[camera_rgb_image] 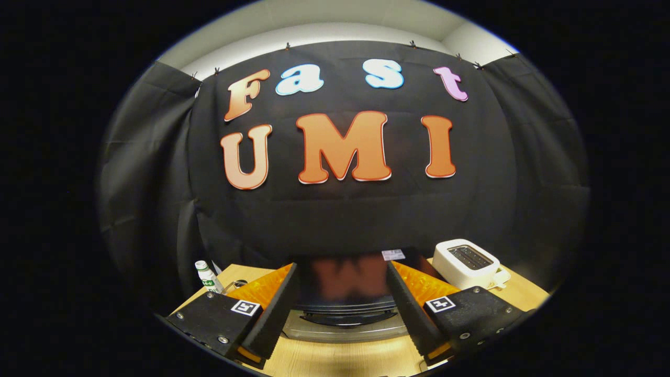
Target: Open the toaster oven, put the food inside, and close the toaster oven door.
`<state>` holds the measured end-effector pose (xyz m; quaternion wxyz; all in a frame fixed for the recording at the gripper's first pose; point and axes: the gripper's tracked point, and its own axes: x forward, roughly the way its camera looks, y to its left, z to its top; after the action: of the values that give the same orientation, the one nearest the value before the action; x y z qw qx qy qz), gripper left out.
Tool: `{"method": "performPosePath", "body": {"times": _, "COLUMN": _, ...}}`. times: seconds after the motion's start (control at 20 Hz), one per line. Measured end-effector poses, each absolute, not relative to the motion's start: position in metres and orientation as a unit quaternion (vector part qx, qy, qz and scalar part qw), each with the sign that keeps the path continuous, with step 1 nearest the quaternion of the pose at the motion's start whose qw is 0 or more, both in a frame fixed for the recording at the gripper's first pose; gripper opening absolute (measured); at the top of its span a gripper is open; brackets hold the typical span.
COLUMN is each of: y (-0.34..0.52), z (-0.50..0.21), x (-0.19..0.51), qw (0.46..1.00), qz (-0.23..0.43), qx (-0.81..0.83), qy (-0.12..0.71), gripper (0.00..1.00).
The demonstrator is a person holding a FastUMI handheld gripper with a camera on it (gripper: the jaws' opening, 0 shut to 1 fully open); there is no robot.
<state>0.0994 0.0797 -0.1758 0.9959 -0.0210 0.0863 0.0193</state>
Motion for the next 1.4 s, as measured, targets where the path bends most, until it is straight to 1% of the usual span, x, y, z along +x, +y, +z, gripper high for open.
{"method": "performPosePath", "body": {"times": 0.25, "y": 0.076, "z": -0.224, "x": 0.114, "qw": 0.990, "qz": 0.009, "qx": -0.031, "qy": 0.136, "gripper": 0.99}}
{"method": "performPosePath", "body": {"times": 0.55, "y": 0.064, "z": -0.258, "x": 0.125, "qw": 0.983, "qz": -0.005, "qx": -0.024, "qy": 0.182, "gripper": 0.99}}
{"method": "performPosePath", "body": {"times": 0.8, "y": 0.064, "z": -0.260, "x": 0.123, "qw": 0.980, "qz": -0.005, "qx": -0.047, "qy": 0.193, "gripper": 0.99}}
{"method": "performPosePath", "body": {"times": 0.9, "y": 0.070, "z": -0.260, "x": 0.120, "qw": 0.979, "qz": 0.010, "qx": -0.048, "qy": 0.200, "gripper": 0.99}}
{"method": "performPosePath", "body": {"times": 1.4, "y": 0.070, "z": -0.262, "x": 0.102, "qw": 0.973, "qz": -0.001, "qx": -0.054, "qy": 0.224, "gripper": 1.00}}
